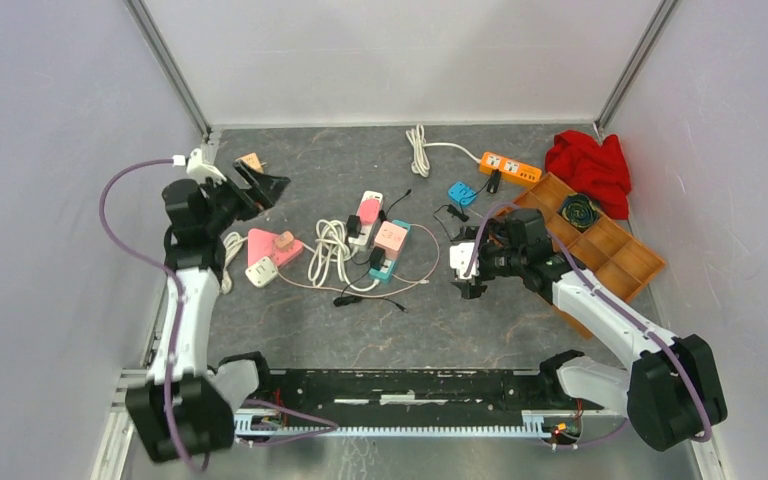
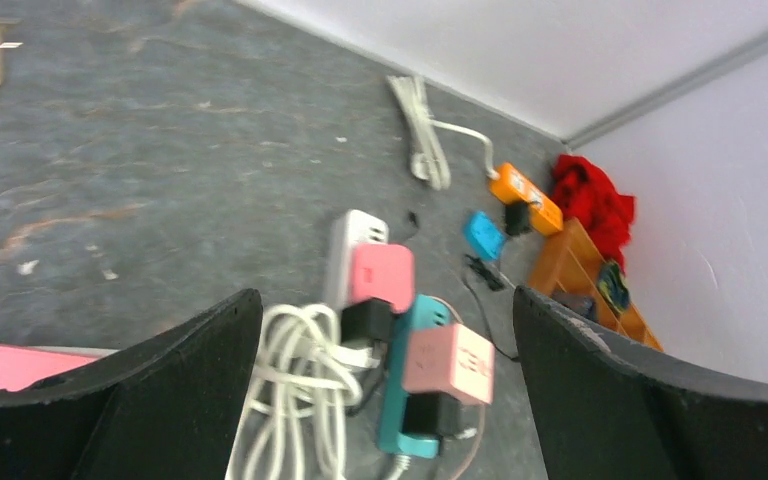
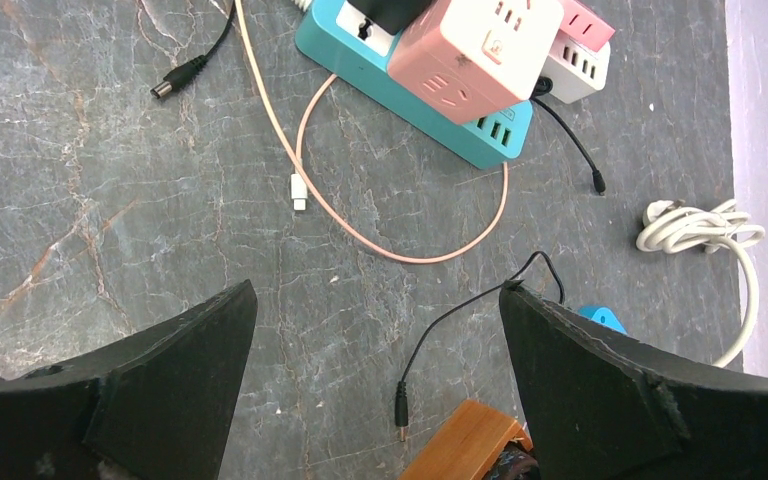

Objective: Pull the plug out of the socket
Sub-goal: Place the plug at the center of the board.

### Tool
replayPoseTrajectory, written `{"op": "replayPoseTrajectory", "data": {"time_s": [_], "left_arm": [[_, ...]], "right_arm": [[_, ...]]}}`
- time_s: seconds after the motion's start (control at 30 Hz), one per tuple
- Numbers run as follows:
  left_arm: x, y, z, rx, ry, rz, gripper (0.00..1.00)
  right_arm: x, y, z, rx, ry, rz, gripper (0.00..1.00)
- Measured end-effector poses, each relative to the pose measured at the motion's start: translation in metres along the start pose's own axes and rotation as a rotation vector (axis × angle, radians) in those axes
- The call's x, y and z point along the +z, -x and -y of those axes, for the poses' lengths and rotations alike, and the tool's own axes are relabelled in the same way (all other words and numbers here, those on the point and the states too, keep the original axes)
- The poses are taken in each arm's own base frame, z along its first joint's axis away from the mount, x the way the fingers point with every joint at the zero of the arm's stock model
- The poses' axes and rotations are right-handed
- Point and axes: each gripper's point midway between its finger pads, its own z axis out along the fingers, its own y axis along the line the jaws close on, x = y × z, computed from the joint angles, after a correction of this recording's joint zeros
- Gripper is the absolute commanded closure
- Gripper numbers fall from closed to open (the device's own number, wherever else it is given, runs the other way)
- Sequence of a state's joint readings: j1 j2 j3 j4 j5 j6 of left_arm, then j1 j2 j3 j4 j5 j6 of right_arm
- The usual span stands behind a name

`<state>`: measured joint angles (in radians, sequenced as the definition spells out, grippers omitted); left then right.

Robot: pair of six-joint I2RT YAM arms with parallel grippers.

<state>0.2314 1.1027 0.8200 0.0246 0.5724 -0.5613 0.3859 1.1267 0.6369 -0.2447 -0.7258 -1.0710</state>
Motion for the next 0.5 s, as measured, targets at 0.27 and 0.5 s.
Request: {"op": "replayPoseTrajectory", "data": {"time_s": [0.27,0.5], "left_arm": [[-0.068,-0.042,0.108,0.152,-0.224,0.059,0.00],[-0.056,-0.116,0.107,0.136,-0.183,-0.135,0.00]], "right_arm": [[0.000,0.003,-0.001,-0.006,0.007,0.023,0.02],[0.000,0.005,-0.003,-0.004,0.014,0.037,0.02]]}}
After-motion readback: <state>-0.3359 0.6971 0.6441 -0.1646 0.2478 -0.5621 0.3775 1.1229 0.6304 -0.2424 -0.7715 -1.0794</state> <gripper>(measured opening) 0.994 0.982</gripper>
